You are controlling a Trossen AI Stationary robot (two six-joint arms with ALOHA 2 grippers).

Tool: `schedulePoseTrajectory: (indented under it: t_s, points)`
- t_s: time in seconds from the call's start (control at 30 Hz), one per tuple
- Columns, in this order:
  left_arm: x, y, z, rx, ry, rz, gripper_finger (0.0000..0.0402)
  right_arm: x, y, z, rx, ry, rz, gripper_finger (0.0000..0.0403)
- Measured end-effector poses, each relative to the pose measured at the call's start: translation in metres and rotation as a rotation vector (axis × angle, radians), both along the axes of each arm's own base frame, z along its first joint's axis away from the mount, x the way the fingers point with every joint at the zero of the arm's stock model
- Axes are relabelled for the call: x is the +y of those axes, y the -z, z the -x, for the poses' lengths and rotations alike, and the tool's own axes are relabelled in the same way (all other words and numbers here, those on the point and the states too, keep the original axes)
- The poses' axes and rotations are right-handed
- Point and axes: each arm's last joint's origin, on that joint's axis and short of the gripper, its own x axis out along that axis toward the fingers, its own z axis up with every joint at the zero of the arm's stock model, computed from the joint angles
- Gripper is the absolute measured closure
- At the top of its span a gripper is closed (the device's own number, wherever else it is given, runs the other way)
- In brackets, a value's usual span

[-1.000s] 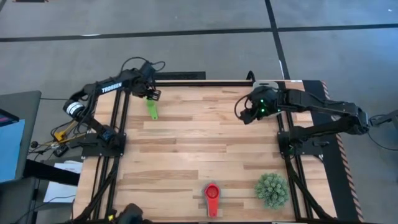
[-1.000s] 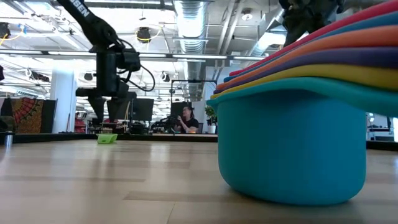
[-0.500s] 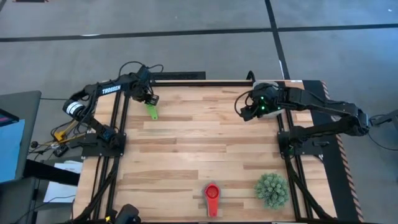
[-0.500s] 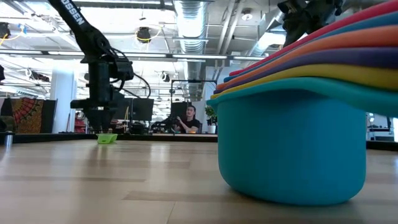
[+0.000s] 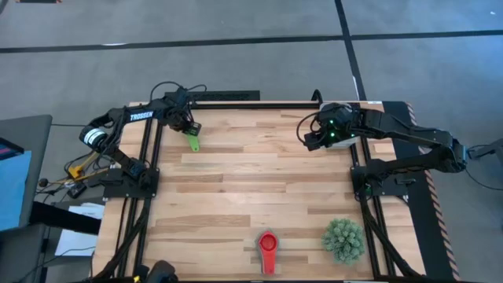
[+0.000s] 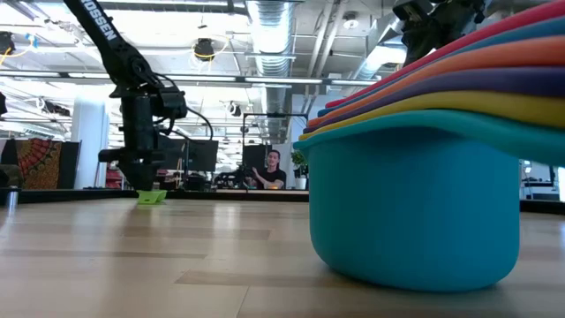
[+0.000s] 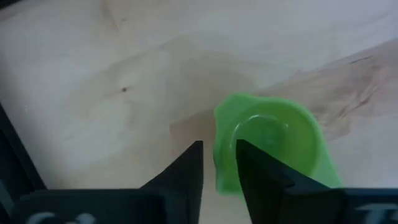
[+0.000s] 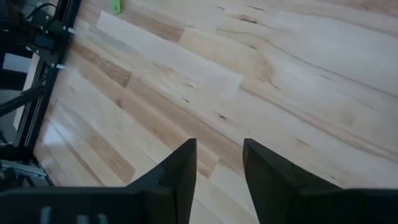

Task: Nest measuring cups in basket
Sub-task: Stack the green measuring cup on top of the red of measuring cup

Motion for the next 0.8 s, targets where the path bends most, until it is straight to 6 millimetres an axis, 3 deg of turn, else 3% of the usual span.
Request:
schedulePoseTrajectory:
  t_s: [0.2, 0.47, 0.63, 0.8]
  points:
    - [-0.002, 0.0, 0.0, -0.011, 0.002, 0.009, 0.039, 0.002, 0.0, -0.001, -0.01, 0.001, -0.013, 0.0275]
    - [-0.022, -0.023, -0.015, -0.16, -0.016, 0.014, 0.0399, 0.013, 0.0, -0.004, -0.011, -0.043, -0.032, 0.0296]
    - [-0.06, -0.052, -0.038, -0.312, 0.05, 0.007, 0.04, 0.021, 0.0, -0.006, -0.01, -0.082, -0.036, 0.0296]
    - [-0.119, -0.073, -0.071, -0.467, 0.103, 0.04, 0.0401, 0.031, 0.0, -0.008, -0.008, -0.106, -0.034, 0.0296]
